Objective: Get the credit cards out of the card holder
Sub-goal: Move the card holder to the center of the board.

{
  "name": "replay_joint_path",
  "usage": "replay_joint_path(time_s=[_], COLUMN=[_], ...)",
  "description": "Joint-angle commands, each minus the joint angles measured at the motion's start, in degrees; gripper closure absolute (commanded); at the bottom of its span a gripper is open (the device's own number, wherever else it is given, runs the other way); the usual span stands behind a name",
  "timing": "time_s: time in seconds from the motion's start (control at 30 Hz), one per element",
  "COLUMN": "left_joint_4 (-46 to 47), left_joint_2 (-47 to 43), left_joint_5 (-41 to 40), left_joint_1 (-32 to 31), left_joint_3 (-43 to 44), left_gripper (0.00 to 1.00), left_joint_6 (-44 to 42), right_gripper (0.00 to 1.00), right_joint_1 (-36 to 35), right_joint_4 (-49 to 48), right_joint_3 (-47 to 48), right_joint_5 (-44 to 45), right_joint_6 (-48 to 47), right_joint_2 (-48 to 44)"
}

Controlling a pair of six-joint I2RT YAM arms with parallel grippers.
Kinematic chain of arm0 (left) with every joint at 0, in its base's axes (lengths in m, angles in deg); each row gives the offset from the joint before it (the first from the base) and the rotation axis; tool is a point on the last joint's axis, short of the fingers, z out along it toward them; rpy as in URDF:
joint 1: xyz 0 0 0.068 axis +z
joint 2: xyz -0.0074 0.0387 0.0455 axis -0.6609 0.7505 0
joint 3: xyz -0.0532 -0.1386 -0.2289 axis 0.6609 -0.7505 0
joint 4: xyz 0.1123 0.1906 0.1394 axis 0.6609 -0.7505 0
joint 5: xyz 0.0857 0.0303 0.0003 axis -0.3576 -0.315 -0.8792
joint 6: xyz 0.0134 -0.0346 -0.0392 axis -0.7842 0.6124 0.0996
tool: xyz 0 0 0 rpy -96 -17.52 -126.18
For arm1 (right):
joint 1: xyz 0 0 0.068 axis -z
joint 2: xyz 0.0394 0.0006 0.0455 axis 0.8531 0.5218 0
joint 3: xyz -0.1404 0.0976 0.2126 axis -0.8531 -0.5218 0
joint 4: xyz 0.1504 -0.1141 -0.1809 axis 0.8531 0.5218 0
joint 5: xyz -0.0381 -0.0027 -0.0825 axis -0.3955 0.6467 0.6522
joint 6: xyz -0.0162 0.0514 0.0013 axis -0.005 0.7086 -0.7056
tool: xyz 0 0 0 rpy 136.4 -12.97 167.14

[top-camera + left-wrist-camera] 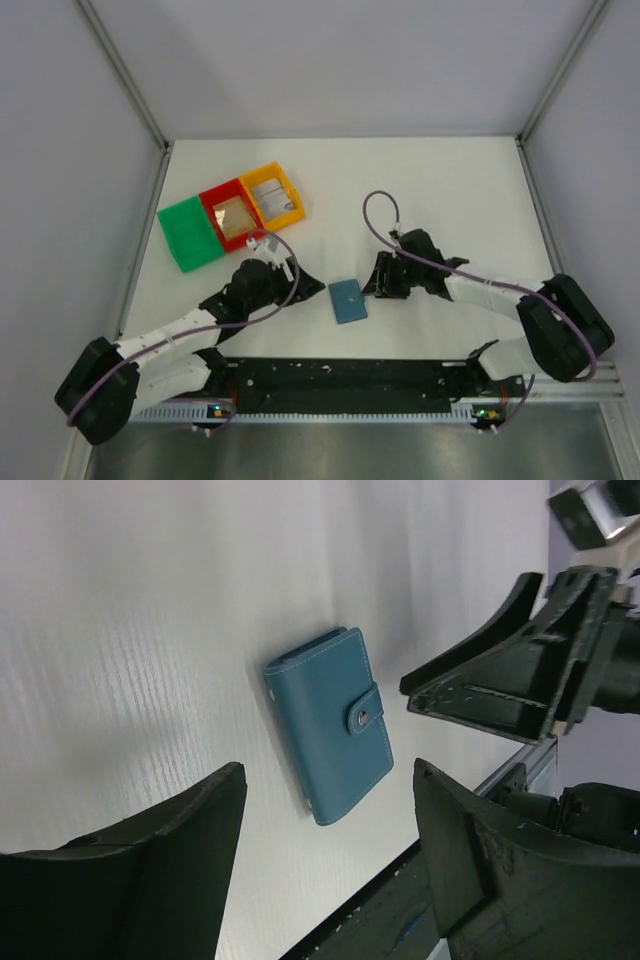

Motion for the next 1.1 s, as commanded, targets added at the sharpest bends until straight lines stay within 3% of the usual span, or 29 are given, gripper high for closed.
replay_joint_path(time_s=[0.0,0.13,0.2,0.37,0.67,1.07], left_joint_4=[11.0,14.0,15.2,20.2,24.9,26.9], left_joint_2=[4.9,10.1,12.2,17.4,25.9,32.5], left_joint_5=[-1.9,-1.4,-1.7,-0.7,1.7,2.0], left_joint_1=[-1.9,-4.1,-4.6,-5.2,-6.0,-6.4], left_joint_3=[-0.2,0.4,0.2,-1.4,-0.6,-0.6], left_gripper=[0.30,0.38,0.44,0.45,0.45,0.68], left_joint_6=[4.1,5.9,7.7,11.5,13.2,14.4], right_gripper=[0.49,0.48,0.51,0.54,0.54,0.54], right_joint_1=[-3.0,-8.4,-10.2,-15.5,-20.6,-22.6], right_joint_4=[16.6,22.8,24.1,25.5,25.7,27.2], right_joint_3=[9.7,16.5,18.4,22.9,28.5,28.7], right_joint_5=[12.2,20.8,24.0,27.7,30.7,31.8], right_joint_6=[-10.1,-12.8,-13.2,-14.5,-15.5,-14.5], right_joint_2=[-4.2,-2.8,-1.5,3.0,12.1,15.8])
